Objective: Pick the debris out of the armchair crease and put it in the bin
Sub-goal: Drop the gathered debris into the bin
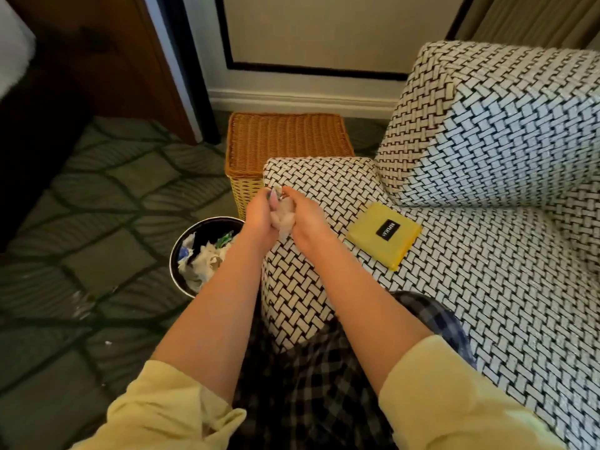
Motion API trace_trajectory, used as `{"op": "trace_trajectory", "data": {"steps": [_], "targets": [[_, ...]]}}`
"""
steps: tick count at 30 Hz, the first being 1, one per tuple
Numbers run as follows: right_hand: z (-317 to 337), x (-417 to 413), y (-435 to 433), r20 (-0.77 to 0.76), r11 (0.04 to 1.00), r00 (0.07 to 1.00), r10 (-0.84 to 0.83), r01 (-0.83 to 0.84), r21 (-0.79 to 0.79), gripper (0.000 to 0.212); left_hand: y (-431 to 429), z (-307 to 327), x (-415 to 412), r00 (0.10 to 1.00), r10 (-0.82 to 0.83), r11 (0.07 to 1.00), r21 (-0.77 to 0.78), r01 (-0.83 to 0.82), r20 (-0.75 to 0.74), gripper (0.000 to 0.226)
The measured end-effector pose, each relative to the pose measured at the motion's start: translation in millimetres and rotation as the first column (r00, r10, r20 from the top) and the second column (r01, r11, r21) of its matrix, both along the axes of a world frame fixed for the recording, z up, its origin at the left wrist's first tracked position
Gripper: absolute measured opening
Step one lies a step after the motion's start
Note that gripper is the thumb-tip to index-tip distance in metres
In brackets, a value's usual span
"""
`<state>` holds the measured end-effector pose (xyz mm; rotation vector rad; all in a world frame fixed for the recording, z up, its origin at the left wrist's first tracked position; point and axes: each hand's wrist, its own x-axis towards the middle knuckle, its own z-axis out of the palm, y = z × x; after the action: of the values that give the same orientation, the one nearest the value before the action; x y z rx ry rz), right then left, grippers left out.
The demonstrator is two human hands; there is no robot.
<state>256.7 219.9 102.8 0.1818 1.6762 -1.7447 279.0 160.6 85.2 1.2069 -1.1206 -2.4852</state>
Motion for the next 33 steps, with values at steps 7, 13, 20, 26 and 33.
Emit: {"op": "trace_trajectory", "data": {"steps": [7, 13, 20, 26, 33], "targets": [[-20, 15, -28, 0.182, 0.994, 0.983, 0.030, -0.009, -0.112, 0.033, -24, -21, 22, 0.992, 0.123, 0.989, 0.081, -0.123, 0.009, 0.030], [-41, 29, -61, 0.430, 0.974, 0.902, 0.032, 0.068, -0.215, 0.026, -54, -47, 41, 0.961, 0.258, 0.953, 0.136, -0.270, 0.099, 0.037], [-77, 34, -79, 0.558, 0.987, 0.815, 0.157, -0.141, -0.073, 0.025, -84, -81, 59, 0.928, 0.321, 0.928, 0.134, -0.348, 0.189, 0.032], [-106, 28, -78, 0.560, 0.990, 0.822, 0.107, -0.143, 0.020, 0.039, -98, -107, 68, 0.932, 0.219, 0.952, 0.144, -0.269, 0.289, 0.044], [-136, 31, -91, 0.543, 0.975, 0.837, 0.066, -0.170, 0.142, 0.038, -101, -134, 70, 0.913, 0.158, 0.946, 0.206, -0.249, 0.376, 0.047]]}}
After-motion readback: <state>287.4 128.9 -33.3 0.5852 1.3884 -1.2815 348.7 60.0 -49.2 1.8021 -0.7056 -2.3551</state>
